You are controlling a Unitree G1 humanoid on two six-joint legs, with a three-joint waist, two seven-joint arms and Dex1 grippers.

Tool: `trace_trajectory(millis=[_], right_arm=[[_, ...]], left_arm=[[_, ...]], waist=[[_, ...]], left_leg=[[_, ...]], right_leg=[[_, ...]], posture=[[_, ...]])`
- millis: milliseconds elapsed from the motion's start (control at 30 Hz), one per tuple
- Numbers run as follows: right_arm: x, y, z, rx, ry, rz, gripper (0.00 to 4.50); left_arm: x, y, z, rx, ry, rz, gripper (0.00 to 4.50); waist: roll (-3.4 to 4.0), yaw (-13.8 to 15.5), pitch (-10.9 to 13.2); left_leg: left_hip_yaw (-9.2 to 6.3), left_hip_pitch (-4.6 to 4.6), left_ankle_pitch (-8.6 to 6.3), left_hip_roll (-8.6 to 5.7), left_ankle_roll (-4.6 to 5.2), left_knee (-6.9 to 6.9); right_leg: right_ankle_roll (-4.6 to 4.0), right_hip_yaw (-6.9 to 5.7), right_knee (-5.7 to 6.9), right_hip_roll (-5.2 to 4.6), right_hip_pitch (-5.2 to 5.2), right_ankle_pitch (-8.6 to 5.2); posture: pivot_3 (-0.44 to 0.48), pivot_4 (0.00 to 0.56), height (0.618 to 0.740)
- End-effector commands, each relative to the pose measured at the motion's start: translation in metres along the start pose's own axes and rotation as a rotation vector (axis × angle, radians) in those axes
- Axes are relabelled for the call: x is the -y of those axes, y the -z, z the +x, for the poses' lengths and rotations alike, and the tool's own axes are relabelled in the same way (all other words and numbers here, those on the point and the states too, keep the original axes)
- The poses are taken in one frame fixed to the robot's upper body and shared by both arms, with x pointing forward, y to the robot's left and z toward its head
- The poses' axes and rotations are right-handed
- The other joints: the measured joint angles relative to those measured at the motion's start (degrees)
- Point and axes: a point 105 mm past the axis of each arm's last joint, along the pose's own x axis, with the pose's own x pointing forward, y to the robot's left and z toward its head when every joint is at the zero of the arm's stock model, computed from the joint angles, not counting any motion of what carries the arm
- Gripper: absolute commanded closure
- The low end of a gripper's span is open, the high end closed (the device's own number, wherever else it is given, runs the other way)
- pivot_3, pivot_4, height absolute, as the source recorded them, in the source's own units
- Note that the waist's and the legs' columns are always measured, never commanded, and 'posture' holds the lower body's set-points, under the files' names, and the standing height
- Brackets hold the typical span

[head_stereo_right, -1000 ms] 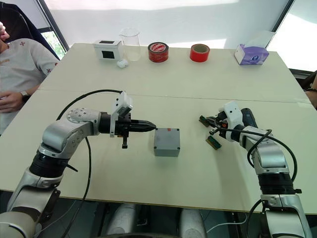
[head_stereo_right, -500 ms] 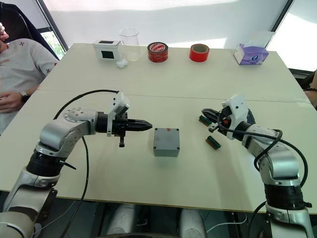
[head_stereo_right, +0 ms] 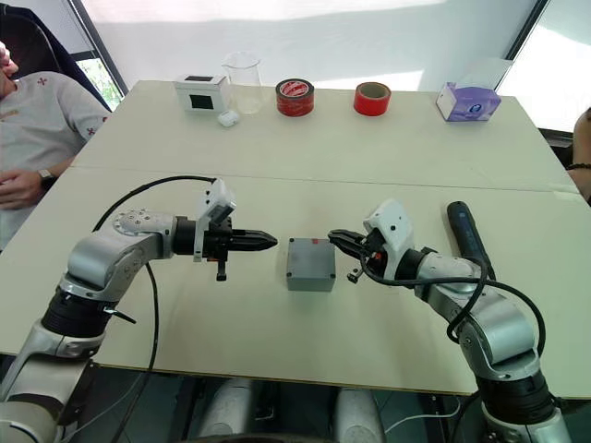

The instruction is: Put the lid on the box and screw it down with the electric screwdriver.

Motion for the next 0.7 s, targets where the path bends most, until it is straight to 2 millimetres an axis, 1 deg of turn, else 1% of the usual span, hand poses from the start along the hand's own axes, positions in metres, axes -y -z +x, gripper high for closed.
trace_trajectory(millis=[33,367,700], right_arm=[[0.004,-0.004,-0.003,0.015,0.016,-0.036,4.47],[0.008,0.006,-0.001,-0.010,0.023,-0.049,4.47],[0.007,0.001,0.000,0.018,0.018,-0.041,4.47]], left_arm=[[0.003,-0.011,-0.001,0.030,0.008,0.036,4.50],[0.003,-0.012,0.001,0.028,0.013,0.042,4.50],[0.002,-0.010,0.001,0.022,0.010,0.047,4.50]], waist=[[0.00,0.03,0.00],[0.00,0.03,0.00],[0.00,0.03,0.00]], left_leg=[[0.00,0.00,0.00,0.00,0.00,0.00],[0.00,0.00,0.00,-0.01,0.00,0.00],[0.00,0.00,0.00,-0.01,0.00,0.00]], right_leg=[[0.00,0.00,0.00,0.00,0.00,0.00],[0.00,0.00,-0.01,-0.01,0.00,0.00],[0.00,0.00,-0.01,-0.01,0.00,0.00]], posture=[[0.000,0.150,0.715],[0.000,0.150,0.715],[0.000,0.150,0.715]])
